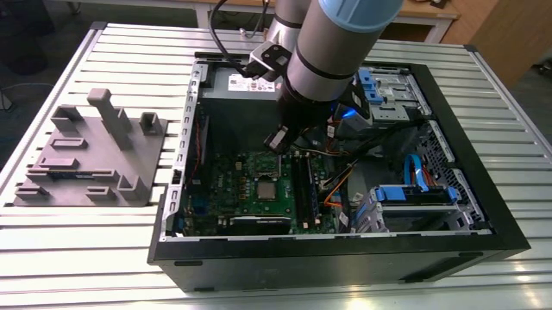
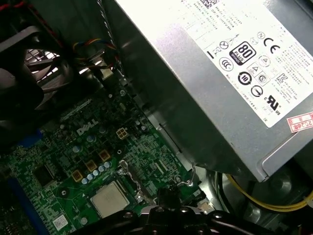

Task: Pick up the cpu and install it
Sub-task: 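Close the cpu cover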

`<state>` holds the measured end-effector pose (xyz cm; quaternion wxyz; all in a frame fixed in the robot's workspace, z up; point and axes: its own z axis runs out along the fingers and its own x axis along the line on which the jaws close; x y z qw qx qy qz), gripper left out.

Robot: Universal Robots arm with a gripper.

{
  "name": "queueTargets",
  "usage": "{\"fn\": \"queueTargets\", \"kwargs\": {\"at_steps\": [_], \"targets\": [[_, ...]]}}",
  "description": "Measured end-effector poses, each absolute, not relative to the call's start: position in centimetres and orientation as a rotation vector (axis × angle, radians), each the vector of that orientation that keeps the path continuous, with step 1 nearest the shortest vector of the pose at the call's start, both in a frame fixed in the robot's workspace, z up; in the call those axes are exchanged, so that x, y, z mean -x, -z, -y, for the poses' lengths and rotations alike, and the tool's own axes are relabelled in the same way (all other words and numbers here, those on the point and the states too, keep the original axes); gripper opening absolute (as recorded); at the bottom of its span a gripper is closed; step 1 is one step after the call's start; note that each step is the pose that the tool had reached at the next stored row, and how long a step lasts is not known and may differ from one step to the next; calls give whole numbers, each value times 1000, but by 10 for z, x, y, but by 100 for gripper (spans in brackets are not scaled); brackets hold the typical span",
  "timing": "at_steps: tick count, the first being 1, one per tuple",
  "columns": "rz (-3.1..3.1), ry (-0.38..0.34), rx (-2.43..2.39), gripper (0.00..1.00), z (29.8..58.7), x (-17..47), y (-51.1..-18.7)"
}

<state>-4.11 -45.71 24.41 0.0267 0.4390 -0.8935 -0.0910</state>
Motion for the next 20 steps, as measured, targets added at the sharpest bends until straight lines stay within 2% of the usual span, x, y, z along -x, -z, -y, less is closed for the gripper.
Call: {"fn": "queueTargets", "kwargs": {"at_steps": [20], "targets": [[2756, 258, -1352, 10, 474, 41, -242]]}}
